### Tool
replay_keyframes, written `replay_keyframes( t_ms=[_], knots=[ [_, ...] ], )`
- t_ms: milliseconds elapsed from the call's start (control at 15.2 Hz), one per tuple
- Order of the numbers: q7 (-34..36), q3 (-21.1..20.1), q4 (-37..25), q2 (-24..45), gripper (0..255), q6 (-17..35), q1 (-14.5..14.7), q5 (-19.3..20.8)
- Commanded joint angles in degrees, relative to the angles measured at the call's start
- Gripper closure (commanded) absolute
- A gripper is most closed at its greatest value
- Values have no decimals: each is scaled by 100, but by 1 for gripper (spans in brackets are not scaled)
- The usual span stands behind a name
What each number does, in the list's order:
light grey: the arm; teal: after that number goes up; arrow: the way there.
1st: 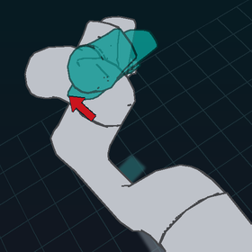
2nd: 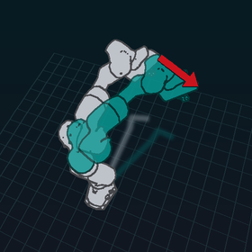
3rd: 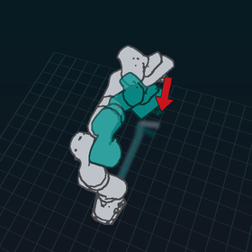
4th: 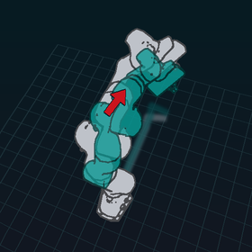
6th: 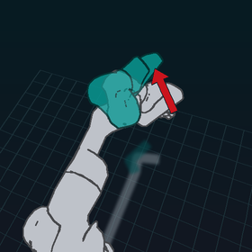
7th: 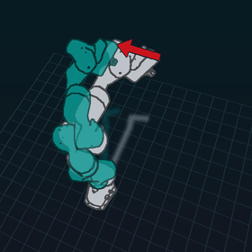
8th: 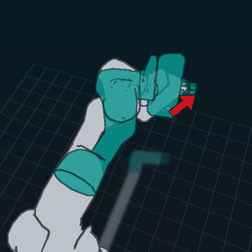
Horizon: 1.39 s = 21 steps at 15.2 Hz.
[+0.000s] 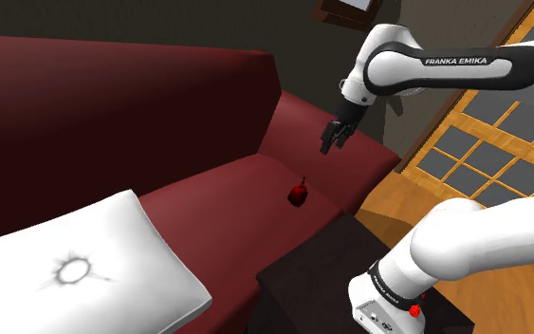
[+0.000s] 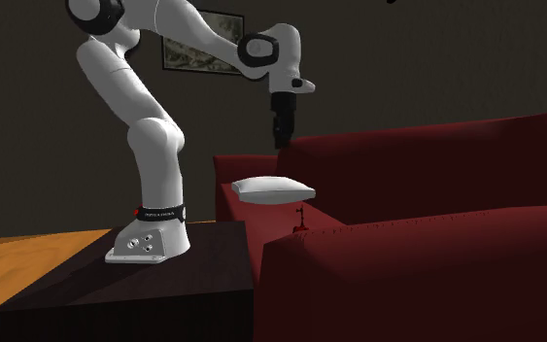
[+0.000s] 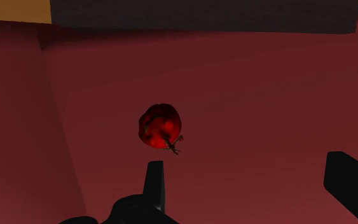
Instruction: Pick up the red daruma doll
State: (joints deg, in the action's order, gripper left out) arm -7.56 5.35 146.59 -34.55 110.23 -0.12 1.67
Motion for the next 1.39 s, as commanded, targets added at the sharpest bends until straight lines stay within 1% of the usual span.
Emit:
replay_keyframes(
  t_ms=[0,330,660,726,1188,1320],
  knots=[
    [-144,107,122,347,0,435,16,-30],
    [-615,411,246,1317,0,1404,63,-172],
    [-1221,679,148,2467,0,2297,167,-539],
    [-1309,706,121,2618,0,2398,180,-606],
    [-1509,719,246,3127,0,3010,221,-832],
    [-1528,719,253,3171,0,3060,224,-854]
  ],
)
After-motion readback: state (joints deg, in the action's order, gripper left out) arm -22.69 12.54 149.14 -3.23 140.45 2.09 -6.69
